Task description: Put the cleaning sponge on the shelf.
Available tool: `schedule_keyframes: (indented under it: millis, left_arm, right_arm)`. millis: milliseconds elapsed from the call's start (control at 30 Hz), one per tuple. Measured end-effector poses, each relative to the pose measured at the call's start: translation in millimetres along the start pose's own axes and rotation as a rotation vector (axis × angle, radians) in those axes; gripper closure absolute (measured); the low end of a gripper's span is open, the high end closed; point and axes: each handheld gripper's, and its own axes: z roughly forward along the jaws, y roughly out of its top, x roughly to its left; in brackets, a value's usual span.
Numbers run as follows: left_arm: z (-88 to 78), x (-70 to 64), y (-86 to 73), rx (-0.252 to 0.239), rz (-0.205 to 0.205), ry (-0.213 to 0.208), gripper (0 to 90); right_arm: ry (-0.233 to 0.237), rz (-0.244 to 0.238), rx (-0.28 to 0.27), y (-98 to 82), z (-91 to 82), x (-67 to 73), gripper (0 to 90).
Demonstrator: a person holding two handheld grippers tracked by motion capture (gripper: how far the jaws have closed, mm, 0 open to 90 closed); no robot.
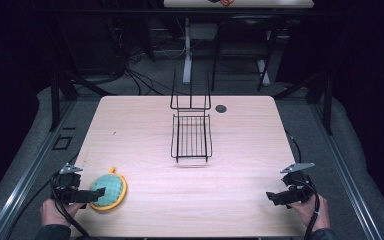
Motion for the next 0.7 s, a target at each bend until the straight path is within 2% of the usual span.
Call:
schedule_keyframes:
  millis: [133,233,333,500,567,700]
  left_arm:
    - [2.0,-2.0,1.4,-0.001,-0.002,-0.013,0.2]
    - [5.3,2.5,0.7,-0.008,-0.029,-0.022,0.5]
    - [9.9,4.5,0.8,-0.003,-0.041,-0.023,1.7]
    - [22.7,-0.5,4.4,0.02,-0.028,-0.026,5.4]
    - [26.2,0.2,5.0,0.028,-0.025,-0.027,8.6]
    - [29.0,4.8,2.6,0.033,-0.035,-0.024,24.1]
  right_arm:
    - [0.01,-0.025,-0.011,4.1,-2.4,7.2,2.6]
    - [0.007,-0.037,-0.01,4.4,-1.8,7.2,2.9]
    - [0.015,-0.013,-0.014,3.6,-2.2,5.1,2.9]
    - [0.016,-0.017,-0.014,3.0,-0.5,4.3,2.7]
    - [0.013,-0.025,-0.01,3.4,0.6,5.2,2.7]
    - [0.016,-0.028,-0.006,3.8,-0.2,5.7,2.7]
